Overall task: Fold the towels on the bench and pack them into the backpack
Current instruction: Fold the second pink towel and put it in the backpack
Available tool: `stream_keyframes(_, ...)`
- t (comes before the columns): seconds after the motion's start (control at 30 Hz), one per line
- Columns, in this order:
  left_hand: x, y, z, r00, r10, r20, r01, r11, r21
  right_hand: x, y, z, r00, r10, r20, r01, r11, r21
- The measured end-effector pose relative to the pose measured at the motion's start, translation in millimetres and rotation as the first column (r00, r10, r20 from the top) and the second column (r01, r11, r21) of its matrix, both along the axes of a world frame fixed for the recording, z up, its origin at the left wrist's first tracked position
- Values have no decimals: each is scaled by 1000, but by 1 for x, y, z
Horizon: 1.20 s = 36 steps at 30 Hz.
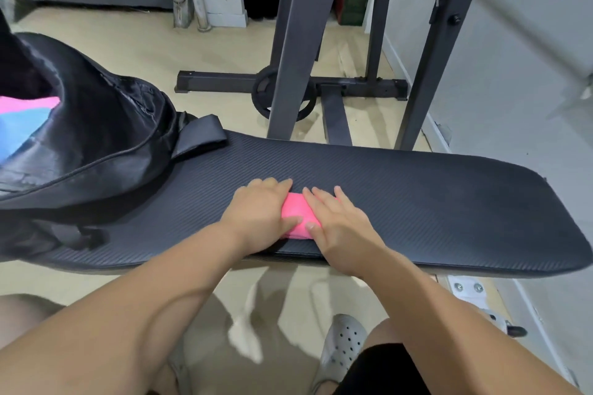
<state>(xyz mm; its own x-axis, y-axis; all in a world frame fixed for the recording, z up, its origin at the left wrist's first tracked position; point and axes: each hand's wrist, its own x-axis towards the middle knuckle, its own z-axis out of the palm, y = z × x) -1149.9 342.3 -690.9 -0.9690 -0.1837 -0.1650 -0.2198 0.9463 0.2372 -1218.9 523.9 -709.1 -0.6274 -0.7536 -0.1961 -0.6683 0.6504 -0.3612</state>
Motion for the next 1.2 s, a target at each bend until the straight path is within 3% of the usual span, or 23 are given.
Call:
stream_keyframes(0.13,20,-11,19,997,-82,11,82,992,-101,7,-4,13,991,-117,66,120,992,-39)
stream_keyframes(0.23,37,-26,29,999,-35,18,34,999,11,13,-20,26,977,-171,126,175,984,-27)
stream_keyframes(0.37,58,-47,41,994,83,-65,-73,986,147,22,-52,55,936,-166,312,235,952,-198)
stream_keyframes(0.47,71,-71,55,967,205,-151,-155,945,289,21,-81,79,926,-85,368,213,923,-322)
stream_keyframes(0.57,84,-96,76,909,332,-253,-195,873,446,21,-110,104,881,-35,472,287,832,-475)
stream_keyframes(0.63,93,-108,93,855,427,-295,-190,787,587,27,-131,119,795,29,606,404,720,-564)
stream_keyframes(0.73,100,-117,117,752,572,-326,-105,593,798,39,-164,138,586,234,776,607,507,-612)
stream_keyframes(0.87,102,-122,144,635,670,-385,-11,506,862,65,-208,166,372,413,831,710,450,-542)
stream_keyframes(0.9,103,-126,151,632,663,-400,-29,537,843,69,-218,171,353,429,832,715,450,-535)
stream_keyframes(0.97,109,-141,167,652,593,-472,-116,694,711,70,-235,179,355,440,825,705,453,-546)
stream_keyframes(1.03,120,-166,183,692,404,-599,-236,910,341,65,-248,183,420,435,796,637,484,-601)
stream_keyframes(1.07,128,-182,190,723,283,-631,-323,945,53,60,-253,184,472,415,778,582,516,-628)
stream_keyframes(1.13,145,-216,203,789,152,-596,-469,776,-423,54,-265,187,579,322,749,487,601,-634)
stream_keyframes(1.2,166,-247,211,841,216,-496,-517,589,-621,53,-282,191,648,265,714,406,673,-618)
